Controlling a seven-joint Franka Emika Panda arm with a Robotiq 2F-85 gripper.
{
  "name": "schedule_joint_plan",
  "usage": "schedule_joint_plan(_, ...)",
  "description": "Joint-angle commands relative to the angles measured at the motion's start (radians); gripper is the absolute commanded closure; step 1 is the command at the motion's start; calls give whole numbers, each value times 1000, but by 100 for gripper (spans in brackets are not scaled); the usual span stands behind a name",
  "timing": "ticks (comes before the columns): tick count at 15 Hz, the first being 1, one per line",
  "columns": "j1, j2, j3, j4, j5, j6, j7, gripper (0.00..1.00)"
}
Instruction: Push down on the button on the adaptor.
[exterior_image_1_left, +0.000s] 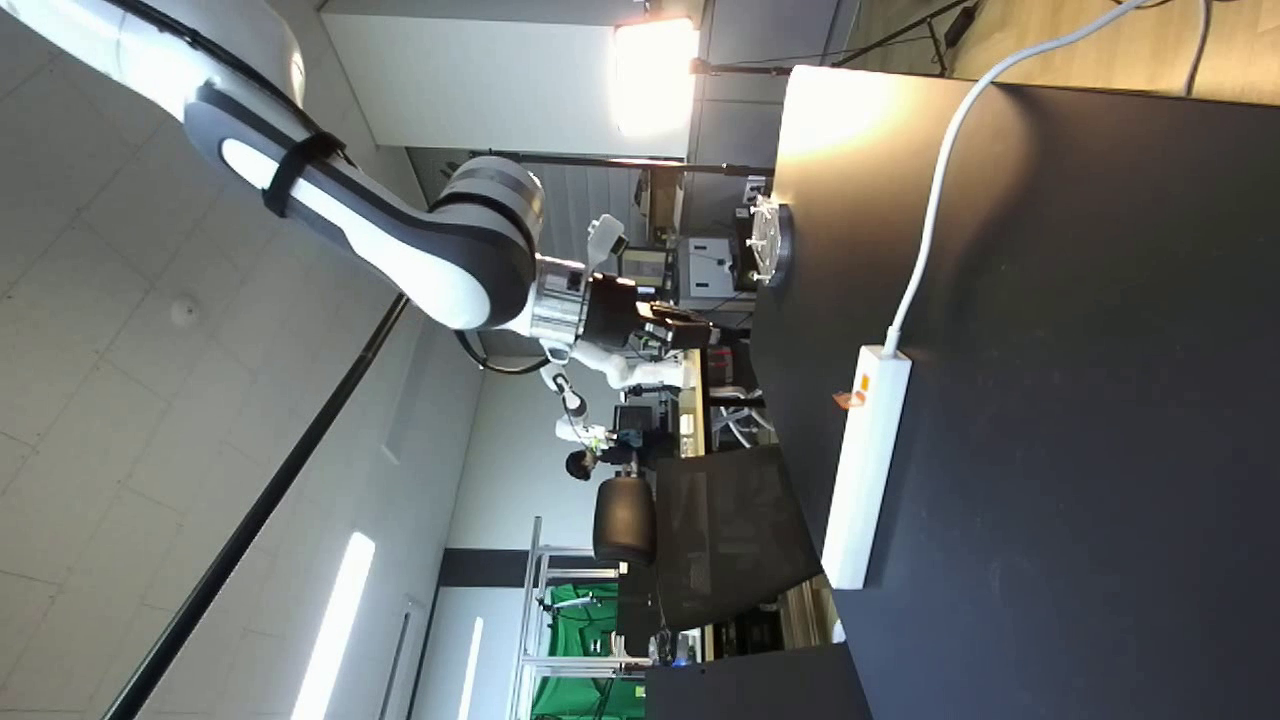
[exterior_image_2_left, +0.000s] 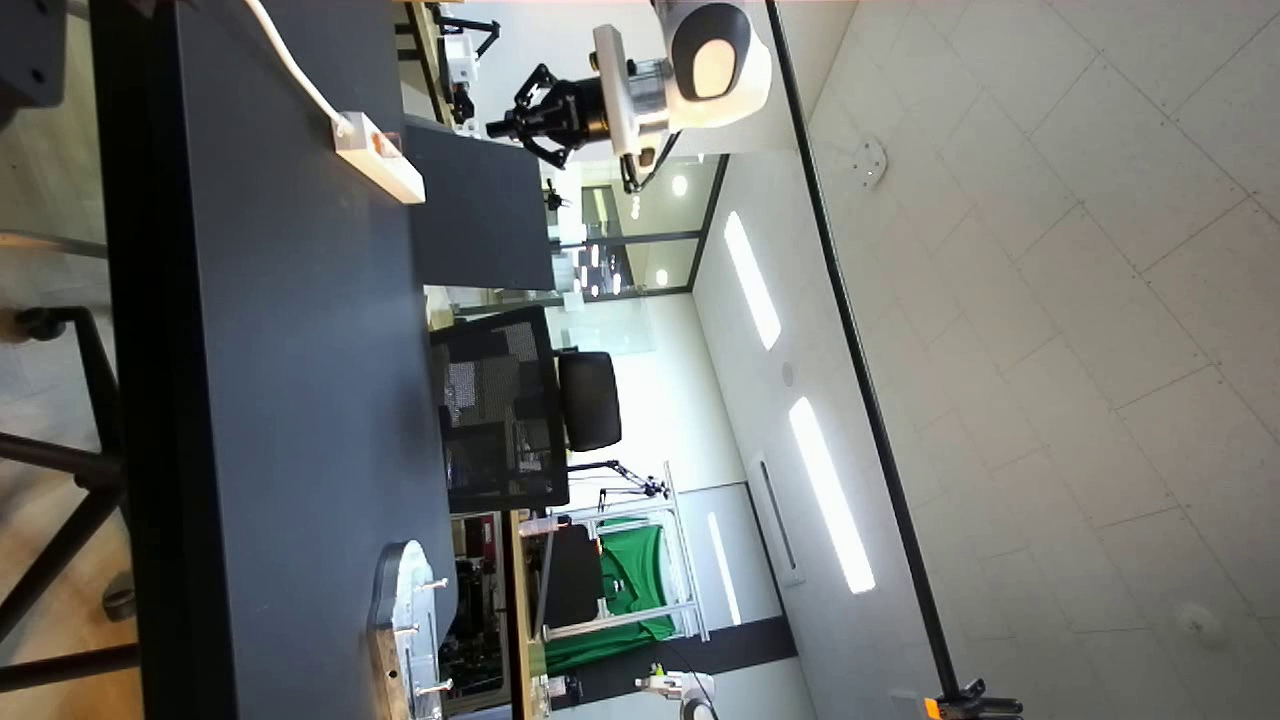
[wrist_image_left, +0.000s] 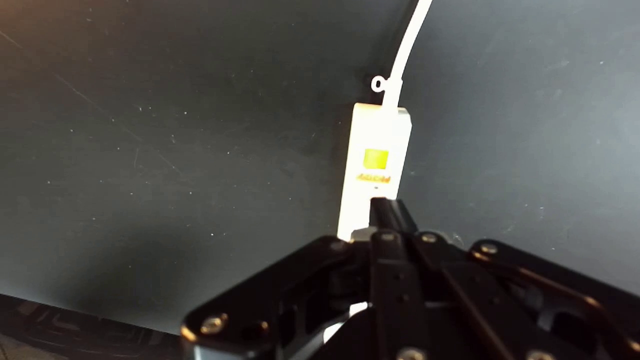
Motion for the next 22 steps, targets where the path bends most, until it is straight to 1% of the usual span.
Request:
schedule_joint_plan(1,-4,83,10,16,-77,107,142,100)
schedule_joint_plan(6,7,198,9,28,-134,227,235,100)
schedule_joint_plan(9,13,264,8,55,-146,282,264,100)
schedule_joint_plan(11,25,304,-2,80,-156,297,277,100)
schedule_joint_plan(15,18,371,19,145,-158,271,280,100)
schedule_joint_plan(18,-1,404,49,188,-155,247,265,100)
schedule_joint_plan(19,0,409,51,202,-162,218,258,100)
schedule_joint_plan(20,-17,402,71,212,-160,163,242,100)
schedule_joint_plan(21,-4,397,56,169,-164,232,253,99)
schedule_joint_plan(22,-9,400,65,182,-163,204,251,99)
